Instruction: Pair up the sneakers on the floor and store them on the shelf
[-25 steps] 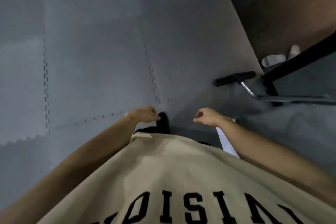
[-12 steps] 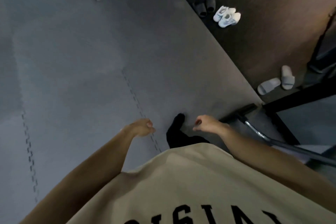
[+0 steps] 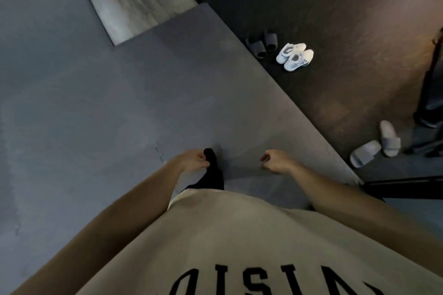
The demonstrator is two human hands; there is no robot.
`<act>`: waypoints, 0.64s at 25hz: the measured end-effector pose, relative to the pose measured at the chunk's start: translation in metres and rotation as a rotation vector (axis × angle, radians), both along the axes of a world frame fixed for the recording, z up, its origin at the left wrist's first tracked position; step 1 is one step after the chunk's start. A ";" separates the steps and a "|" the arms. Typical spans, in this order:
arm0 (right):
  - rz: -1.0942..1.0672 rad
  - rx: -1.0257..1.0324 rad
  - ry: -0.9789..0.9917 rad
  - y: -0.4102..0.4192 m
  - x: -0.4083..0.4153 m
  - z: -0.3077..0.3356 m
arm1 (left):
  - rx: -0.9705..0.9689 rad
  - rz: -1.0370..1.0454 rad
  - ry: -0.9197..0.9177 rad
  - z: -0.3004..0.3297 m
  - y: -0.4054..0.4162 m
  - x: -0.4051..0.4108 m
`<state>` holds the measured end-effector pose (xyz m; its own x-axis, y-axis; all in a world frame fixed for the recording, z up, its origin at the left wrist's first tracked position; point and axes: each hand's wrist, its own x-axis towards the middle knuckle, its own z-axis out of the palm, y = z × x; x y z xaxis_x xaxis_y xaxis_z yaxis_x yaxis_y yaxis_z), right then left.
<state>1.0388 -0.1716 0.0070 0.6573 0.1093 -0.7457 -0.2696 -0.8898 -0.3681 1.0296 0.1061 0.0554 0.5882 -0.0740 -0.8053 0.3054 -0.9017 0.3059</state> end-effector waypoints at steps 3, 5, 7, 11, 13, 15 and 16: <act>0.006 -0.003 0.051 0.008 0.081 -0.004 | -0.010 -0.109 0.008 -0.010 0.002 0.104; -0.025 0.004 0.032 0.016 0.139 -0.001 | -0.010 -0.154 -0.020 -0.016 0.007 0.178; -0.084 0.011 0.042 0.022 0.187 0.009 | -0.025 -0.210 -0.019 -0.015 0.008 0.240; -0.279 0.033 -0.022 0.020 0.291 0.022 | -0.035 -0.328 -0.037 -0.008 -0.005 0.374; -0.331 0.024 -0.026 0.013 0.330 0.026 | -0.061 -0.386 -0.030 -0.009 -0.020 0.427; -0.369 0.010 -0.024 0.004 0.367 0.025 | -0.059 -0.425 -0.033 -0.012 -0.032 0.474; -0.399 0.015 -0.021 -0.002 0.389 0.023 | -0.051 -0.431 -0.029 -0.015 -0.040 0.501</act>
<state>1.4282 -0.1740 0.0296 0.6655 -0.1469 -0.7318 -0.5851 -0.7114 -0.3893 1.5309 0.0657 0.0402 0.5174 -0.3574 -0.7775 -0.1051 -0.9283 0.3568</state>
